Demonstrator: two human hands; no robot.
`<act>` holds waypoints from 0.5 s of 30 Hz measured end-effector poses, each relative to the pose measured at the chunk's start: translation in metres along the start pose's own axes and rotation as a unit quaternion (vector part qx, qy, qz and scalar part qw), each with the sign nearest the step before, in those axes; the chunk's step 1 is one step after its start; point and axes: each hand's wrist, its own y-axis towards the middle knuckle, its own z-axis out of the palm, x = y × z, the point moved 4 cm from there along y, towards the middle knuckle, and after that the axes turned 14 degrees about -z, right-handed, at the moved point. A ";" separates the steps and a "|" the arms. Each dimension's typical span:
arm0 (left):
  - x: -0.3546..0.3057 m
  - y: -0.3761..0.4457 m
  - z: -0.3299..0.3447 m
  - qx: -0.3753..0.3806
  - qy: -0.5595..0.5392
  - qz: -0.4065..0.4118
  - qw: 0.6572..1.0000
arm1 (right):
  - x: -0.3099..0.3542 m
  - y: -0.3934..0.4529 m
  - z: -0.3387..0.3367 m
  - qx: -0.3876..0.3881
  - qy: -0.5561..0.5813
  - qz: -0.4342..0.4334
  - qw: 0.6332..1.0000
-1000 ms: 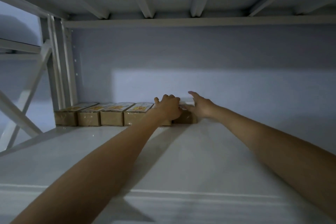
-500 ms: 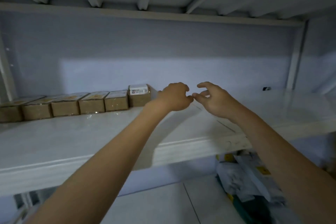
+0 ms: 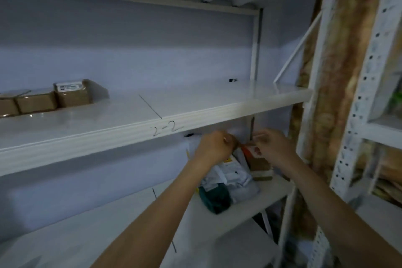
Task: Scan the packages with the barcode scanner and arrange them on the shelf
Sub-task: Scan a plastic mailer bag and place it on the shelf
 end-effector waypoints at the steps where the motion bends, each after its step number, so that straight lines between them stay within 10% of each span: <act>1: 0.000 0.002 0.016 0.006 0.008 -0.009 1.000 | -0.019 -0.004 -0.008 -0.002 -0.009 0.011 1.000; 15: 0.079 0.073 0.171 0.120 -0.033 -0.215 0.969 | -0.183 -0.001 0.044 0.048 0.037 0.137 0.989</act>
